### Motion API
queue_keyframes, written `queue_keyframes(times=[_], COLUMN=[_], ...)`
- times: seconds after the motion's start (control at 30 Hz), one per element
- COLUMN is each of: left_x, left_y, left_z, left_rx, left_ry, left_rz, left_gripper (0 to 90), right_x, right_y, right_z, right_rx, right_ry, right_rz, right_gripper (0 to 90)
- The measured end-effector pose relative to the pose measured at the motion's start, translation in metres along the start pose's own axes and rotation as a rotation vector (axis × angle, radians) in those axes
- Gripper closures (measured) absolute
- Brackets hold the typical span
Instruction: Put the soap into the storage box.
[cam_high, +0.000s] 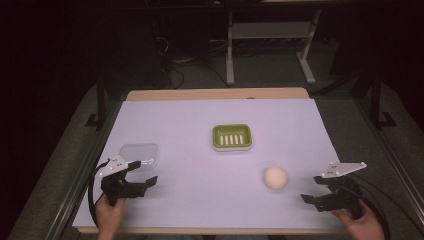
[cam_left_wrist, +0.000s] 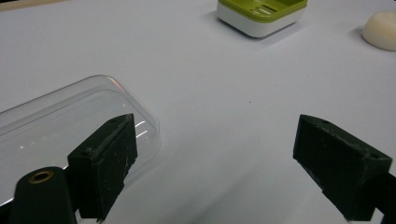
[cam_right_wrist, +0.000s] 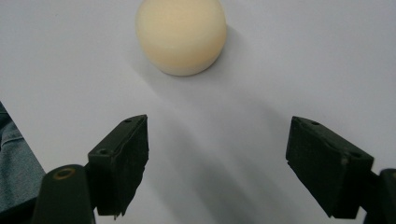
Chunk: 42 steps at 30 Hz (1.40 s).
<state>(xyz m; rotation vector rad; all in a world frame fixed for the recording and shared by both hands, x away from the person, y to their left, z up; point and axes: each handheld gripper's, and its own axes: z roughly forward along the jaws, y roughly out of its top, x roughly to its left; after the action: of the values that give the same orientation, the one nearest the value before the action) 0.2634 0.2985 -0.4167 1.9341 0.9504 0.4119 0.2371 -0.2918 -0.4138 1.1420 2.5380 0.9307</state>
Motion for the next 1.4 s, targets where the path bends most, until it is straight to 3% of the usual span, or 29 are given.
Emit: queue_keyframes(times=[0.27, 0.4, 0.8, 1.03, 1.4], left_x=[0.000, 0.000, 0.000, 0.000, 0.001], left_y=[0.000, 0.000, -0.001, -0.001, -0.001], left_z=[0.000, -0.001, -0.001, -0.001, -0.001], left_rx=[-0.003, 0.002, 0.000, -0.001, -0.007], left_ry=[0.002, 0.005, 0.008, 0.007, 0.007], left_rz=[0.013, 0.010, -0.004, -0.001, 0.004], left_gripper=[12.8, 12.8, 12.9, 12.8, 12.8], right_x=[0.004, 0.007, 0.012, 0.013, 0.015], right_y=[0.010, 0.018, 0.039, 0.054, 0.068], right_z=[0.002, 0.004, 0.009, 0.014, 0.024], right_rx=[0.024, 0.040, 0.065, 0.083, 0.112], right_ry=[-0.009, -0.007, 0.001, 0.000, 0.012], right_rz=[-0.028, -0.010, -0.026, -0.060, -0.073], right_gripper=[18.1, 17.1, 16.3, 16.3, 16.3])
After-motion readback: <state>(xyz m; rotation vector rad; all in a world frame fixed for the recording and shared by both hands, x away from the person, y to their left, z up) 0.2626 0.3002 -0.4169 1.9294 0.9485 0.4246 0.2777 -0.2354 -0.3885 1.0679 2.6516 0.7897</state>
